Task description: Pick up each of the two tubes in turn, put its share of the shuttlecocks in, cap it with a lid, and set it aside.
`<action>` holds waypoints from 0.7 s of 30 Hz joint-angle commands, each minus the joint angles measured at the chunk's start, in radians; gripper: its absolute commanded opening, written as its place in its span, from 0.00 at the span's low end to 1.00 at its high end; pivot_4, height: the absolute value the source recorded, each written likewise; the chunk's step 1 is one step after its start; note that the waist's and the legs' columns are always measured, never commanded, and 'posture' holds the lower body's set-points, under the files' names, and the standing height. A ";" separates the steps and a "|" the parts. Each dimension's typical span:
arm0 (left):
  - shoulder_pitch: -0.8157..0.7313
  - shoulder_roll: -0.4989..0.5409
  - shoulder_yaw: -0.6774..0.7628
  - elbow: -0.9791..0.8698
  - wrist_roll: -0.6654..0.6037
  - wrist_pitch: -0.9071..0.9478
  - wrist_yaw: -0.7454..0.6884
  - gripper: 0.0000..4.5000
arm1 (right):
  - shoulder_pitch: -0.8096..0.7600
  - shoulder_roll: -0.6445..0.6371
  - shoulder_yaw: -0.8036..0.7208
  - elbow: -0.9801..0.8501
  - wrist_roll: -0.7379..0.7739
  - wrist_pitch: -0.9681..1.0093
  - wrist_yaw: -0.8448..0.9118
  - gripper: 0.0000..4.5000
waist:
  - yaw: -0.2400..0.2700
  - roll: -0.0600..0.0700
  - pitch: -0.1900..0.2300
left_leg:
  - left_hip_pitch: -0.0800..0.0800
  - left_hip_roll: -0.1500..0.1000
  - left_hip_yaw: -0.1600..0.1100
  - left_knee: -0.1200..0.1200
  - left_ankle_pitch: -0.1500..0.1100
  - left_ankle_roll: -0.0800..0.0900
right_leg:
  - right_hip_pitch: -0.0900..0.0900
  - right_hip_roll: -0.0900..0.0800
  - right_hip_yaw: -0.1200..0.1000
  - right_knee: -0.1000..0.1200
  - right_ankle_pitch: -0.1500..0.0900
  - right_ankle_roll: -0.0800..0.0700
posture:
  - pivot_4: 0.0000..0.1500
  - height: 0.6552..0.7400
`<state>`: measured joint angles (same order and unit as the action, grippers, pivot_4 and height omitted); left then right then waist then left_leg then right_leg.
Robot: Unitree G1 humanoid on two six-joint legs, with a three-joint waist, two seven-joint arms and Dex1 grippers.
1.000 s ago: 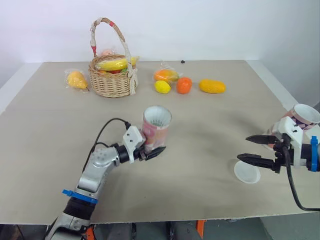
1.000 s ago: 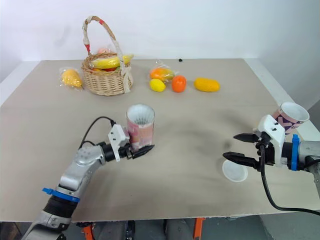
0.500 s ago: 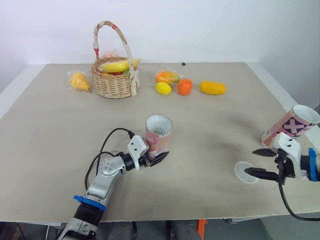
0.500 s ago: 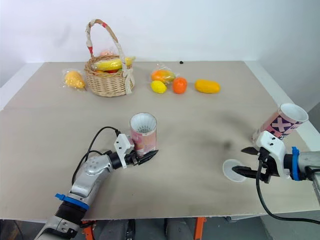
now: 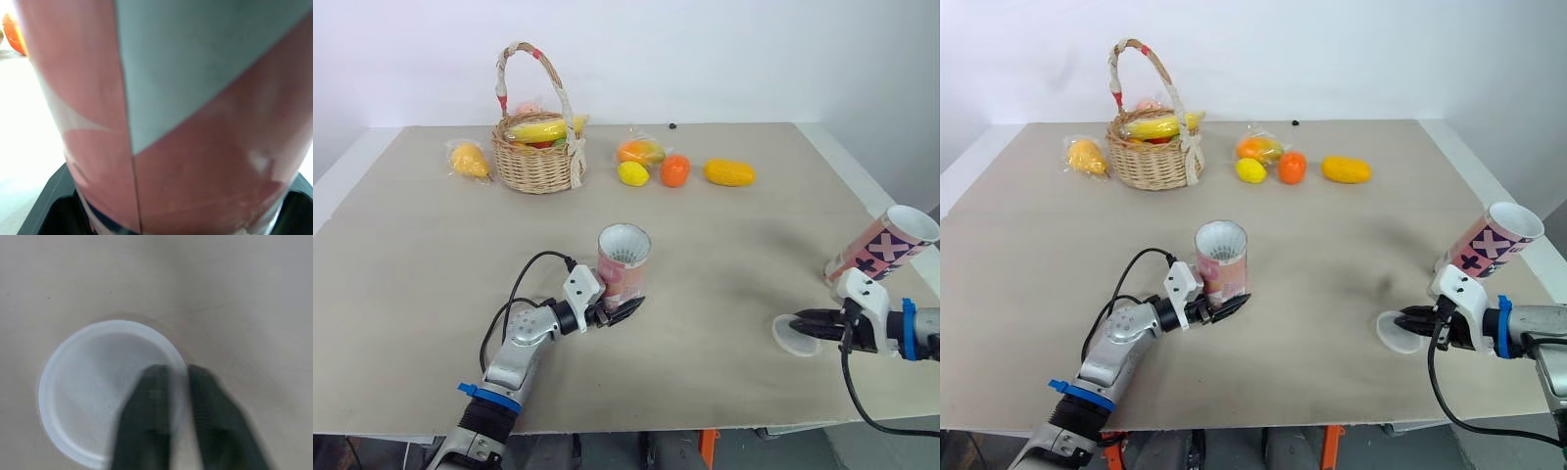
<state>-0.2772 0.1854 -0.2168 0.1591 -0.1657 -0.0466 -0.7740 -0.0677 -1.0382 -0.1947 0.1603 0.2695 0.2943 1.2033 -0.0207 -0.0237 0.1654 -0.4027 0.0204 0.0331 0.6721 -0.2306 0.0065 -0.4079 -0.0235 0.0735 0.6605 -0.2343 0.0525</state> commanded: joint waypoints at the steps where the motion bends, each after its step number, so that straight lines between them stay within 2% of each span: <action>1: 0.013 0.009 -0.016 0.003 -0.001 0.025 -0.018 0.73 | -0.020 0.001 -0.005 -0.011 0.017 0.000 0.012 0.02 | 0.000 0.000 0.000 | 0.000 0.000 0.000 0.000 0.000 0.000 | 0.000 0.000 0.000 0.000 0.000 0.000 | 1.00 1.00; 4: 0.007 0.010 -0.013 0.010 -0.001 0.025 -0.018 0.73 | -0.067 0.011 -0.044 -0.072 0.108 0.072 0.035 0.02 | 0.000 0.000 0.000 | 0.000 0.000 0.000 0.000 0.000 0.000 | 0.000 0.000 0.000 -0.001 0.000 0.000 | 1.00 1.00; 7: 0.000 0.012 -0.012 0.019 -0.003 0.025 -0.023 0.73 | -0.224 0.019 -0.061 -0.200 0.264 0.227 0.028 0.02 | -0.005 0.003 0.001 | 0.000 0.000 0.001 0.000 0.000 0.000 | -0.001 0.000 0.001 -0.001 0.001 -0.001 | 1.00 1.00; 11: -0.012 0.011 -0.011 0.033 -0.002 0.025 -0.031 0.73 | -0.552 0.101 0.022 -0.333 0.384 0.362 -0.042 0.02 | -0.011 0.008 0.002 | 0.001 0.000 0.000 0.000 0.001 0.001 | -0.001 0.001 0.002 -0.002 0.003 0.000 | 1.00 1.00; 14: -0.020 0.011 -0.014 0.041 -0.001 0.024 -0.037 0.73 | -0.731 0.195 0.096 -0.350 0.378 0.384 -0.098 0.02 | -0.002 0.001 -0.001 | -0.001 0.000 -0.005 -0.001 0.001 0.001 | 0.001 0.002 -0.004 -0.004 0.002 -0.003 | 1.00 1.00; 16: -0.025 0.011 -0.013 0.044 -0.003 0.024 -0.039 0.73 | -0.822 0.256 0.153 -0.349 0.347 0.364 -0.119 0.02 | 0.001 0.002 -0.001 | -0.004 0.007 -0.006 -0.002 0.000 0.000 | 0.000 0.004 -0.006 -0.009 0.003 -0.006 | 1.00 1.00; 17: -0.028 0.011 -0.012 0.047 -0.003 0.023 -0.039 0.73 | -0.851 0.283 0.176 -0.349 0.343 0.362 -0.120 0.02 | 0.003 0.002 -0.001 | -0.005 0.006 -0.006 -0.004 0.000 0.000 | -0.001 0.003 -0.005 -0.011 0.005 -0.001 | 1.00 1.00; 21: -0.030 0.010 -0.011 0.050 -0.001 0.021 -0.038 0.73 | -0.887 0.349 0.266 -0.346 0.307 0.339 -0.105 0.02 | 0.003 0.002 -0.001 | -0.008 0.002 -0.006 -0.004 -0.003 0.001 | -0.002 -0.002 -0.005 -0.013 0.006 -0.003 | 1.00 1.00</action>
<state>-0.3180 0.1899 -0.2239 0.1799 -0.1765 -0.0428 -0.8178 -0.9351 -0.6924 0.0525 -0.1699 0.5978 0.6607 1.0898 -0.0173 -0.0217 0.1644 -0.4114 0.0221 0.0278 0.6688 -0.2347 0.0082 -0.4093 -0.0261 0.0685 0.6467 -0.2283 0.0502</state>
